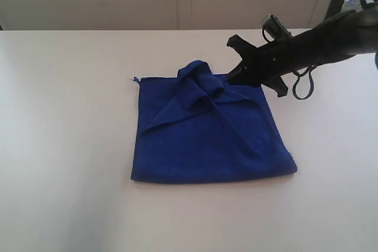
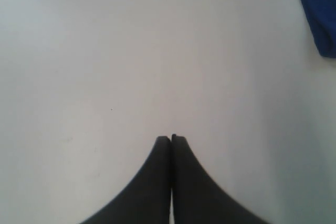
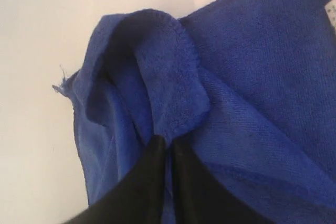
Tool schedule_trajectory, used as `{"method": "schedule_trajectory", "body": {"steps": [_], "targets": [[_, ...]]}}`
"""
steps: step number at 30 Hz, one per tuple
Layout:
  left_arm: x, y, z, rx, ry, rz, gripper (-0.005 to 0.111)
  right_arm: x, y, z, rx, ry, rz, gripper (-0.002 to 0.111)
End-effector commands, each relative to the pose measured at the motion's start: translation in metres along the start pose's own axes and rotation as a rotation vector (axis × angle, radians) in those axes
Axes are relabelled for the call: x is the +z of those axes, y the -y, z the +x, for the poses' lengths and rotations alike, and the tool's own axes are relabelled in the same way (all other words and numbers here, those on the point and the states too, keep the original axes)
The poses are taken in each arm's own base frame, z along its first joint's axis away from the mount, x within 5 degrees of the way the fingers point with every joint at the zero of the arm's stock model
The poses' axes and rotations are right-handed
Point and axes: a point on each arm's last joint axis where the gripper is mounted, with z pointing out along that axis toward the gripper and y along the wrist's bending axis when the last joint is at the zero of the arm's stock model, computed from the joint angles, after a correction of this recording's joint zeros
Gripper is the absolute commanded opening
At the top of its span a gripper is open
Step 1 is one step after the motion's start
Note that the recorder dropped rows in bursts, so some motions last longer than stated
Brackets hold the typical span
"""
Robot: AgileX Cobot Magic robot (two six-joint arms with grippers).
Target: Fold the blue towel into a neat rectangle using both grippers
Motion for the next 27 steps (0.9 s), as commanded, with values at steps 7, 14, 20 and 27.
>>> {"method": "schedule_trajectory", "body": {"steps": [7, 14, 20, 27], "targets": [[0.000, 0.001, 0.001, -0.004, 0.000, 0.006, 0.000, 0.021, 0.019, 0.000, 0.158, 0.010, -0.044, 0.020], [0.000, 0.001, 0.001, -0.004, 0.000, 0.006, 0.000, 0.029, 0.017, 0.004, 0.207, 0.000, -0.065, 0.020], [0.000, 0.001, 0.001, -0.004, 0.000, 0.006, 0.000, 0.040, 0.024, 0.006, 0.268, 0.006, -0.058, 0.026], [0.000, 0.001, 0.001, -0.004, 0.000, 0.006, 0.000, 0.037, 0.026, 0.001, 0.135, 0.058, -0.029, 0.018]]}}
